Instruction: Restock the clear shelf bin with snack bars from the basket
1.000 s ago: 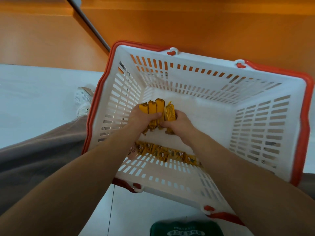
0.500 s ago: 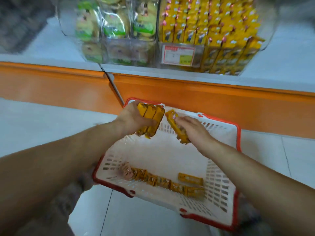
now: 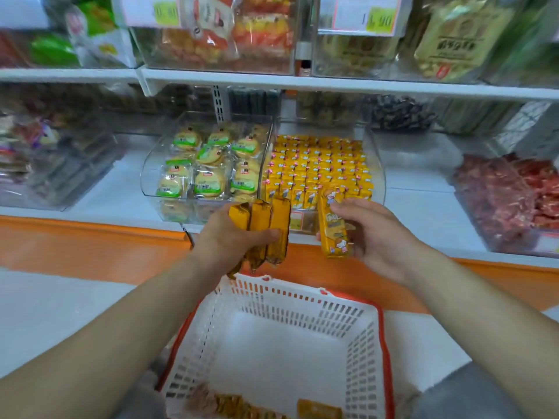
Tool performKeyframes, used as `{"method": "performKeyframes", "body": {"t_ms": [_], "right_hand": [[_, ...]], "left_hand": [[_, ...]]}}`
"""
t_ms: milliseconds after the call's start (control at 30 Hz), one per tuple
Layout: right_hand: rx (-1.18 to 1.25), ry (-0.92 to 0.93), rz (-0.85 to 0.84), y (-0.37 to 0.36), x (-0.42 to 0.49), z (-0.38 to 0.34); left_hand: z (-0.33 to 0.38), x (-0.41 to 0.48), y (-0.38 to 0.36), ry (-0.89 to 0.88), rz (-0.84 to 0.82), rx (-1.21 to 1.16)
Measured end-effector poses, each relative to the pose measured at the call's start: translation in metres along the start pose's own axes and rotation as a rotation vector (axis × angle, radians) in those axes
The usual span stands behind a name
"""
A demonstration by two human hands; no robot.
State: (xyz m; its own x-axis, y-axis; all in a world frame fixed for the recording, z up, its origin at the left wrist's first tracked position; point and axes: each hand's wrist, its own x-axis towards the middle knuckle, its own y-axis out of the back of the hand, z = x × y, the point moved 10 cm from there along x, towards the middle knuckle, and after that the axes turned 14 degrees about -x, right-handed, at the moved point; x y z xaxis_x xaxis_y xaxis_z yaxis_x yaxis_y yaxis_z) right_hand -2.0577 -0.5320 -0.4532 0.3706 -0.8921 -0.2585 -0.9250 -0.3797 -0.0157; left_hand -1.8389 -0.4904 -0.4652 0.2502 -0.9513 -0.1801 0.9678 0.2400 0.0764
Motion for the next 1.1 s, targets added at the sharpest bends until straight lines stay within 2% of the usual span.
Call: {"method": "performKeyframes", "body": {"t_ms": [100, 233, 400, 533, 600, 667, 1100], "right_hand": [[-0.078, 0.077, 0.132, 0.021, 0.018, -0.029], [-0.234, 0.291, 0.295, 0.044, 0.039, -0.072], [-0.648, 0.394, 0.45, 0.048, 0.07, -0.064], [-1.077, 0.455, 0.352, 0.025, 0.097, -0.061], [-1.358, 0.432, 0.266, 0.014, 0.108, -0.054], [-1.577, 0.408, 0.257, 0.012, 0.111, -0.05], [-1.914, 0.288, 0.066, -0.008, 0.105, -0.012]], "left_hand": [[-0.004, 0.008, 0.001, -0.004, 0.027, -0.029], [-0.006, 0.026, 0.021, -0.026, 0.107, 0.029], [-0.009, 0.045, 0.024, -0.043, 0.112, 0.064], [-0.015, 0.049, 0.016, -0.046, 0.079, 0.063], [-0.019, 0.049, 0.012, -0.046, 0.049, 0.044], [-0.022, 0.048, 0.008, -0.044, 0.018, 0.035], [-0.026, 0.041, 0.016, -0.016, 0.014, -0.018]]}}
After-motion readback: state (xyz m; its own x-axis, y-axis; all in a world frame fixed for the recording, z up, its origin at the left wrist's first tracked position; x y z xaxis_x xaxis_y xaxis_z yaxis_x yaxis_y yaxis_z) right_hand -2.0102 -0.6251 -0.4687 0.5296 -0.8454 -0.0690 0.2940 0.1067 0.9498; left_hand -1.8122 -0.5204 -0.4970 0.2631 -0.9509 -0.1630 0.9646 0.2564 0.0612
